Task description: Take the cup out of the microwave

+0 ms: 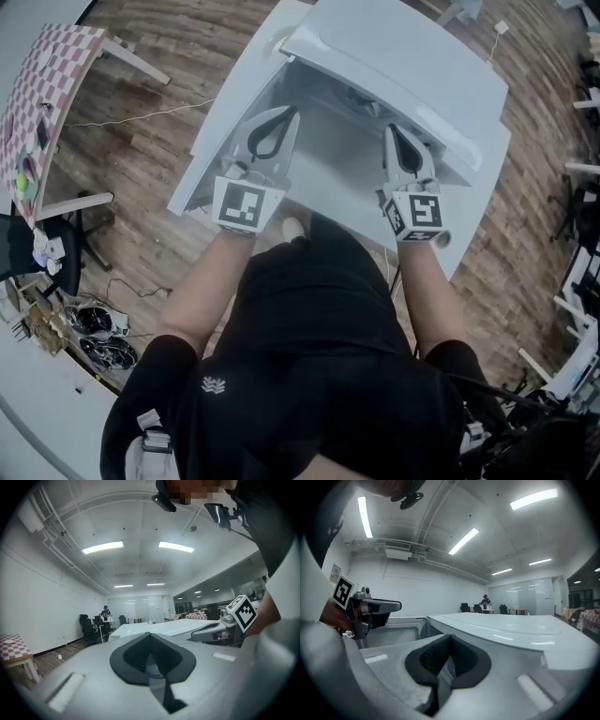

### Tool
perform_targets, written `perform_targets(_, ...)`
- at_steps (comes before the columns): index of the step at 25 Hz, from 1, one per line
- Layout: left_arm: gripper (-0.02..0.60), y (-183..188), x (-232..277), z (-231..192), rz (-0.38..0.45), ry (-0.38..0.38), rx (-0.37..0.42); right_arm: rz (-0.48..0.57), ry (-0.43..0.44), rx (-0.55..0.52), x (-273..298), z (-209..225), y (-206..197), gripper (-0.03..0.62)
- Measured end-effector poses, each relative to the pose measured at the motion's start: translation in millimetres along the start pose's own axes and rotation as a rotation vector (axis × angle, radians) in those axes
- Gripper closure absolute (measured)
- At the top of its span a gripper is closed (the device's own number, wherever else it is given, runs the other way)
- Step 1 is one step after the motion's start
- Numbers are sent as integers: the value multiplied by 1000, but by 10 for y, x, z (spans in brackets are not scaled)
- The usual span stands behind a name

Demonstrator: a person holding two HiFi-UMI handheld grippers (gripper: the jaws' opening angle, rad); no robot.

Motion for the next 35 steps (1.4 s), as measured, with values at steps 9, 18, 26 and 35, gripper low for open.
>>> perform_targets(9,580,-374,204,9,-19,-17,1,-42,-14,18,238,66,-448,594)
perform_targets(18,581,-627,337,-88,-20,-6,-30,-81,-23,20,425,84,-795,594)
perform_targets(26,580,-739,461,-110,-32,-18,-25,-99,-1,-3,626,92,-992,480)
perform_targets(35,580,-789,551,-233,-38,-1,-34,-115,37,-29,850,-29,-1089,335)
Point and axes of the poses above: the fingertips, and each gripper's own axes: x forward along the fingers, z to its right, y out of its top, the point moved 2 cm from there along -x, backward along the fingers, and after that the axes turned 9 degrees about -x, right-handed, at the moved point
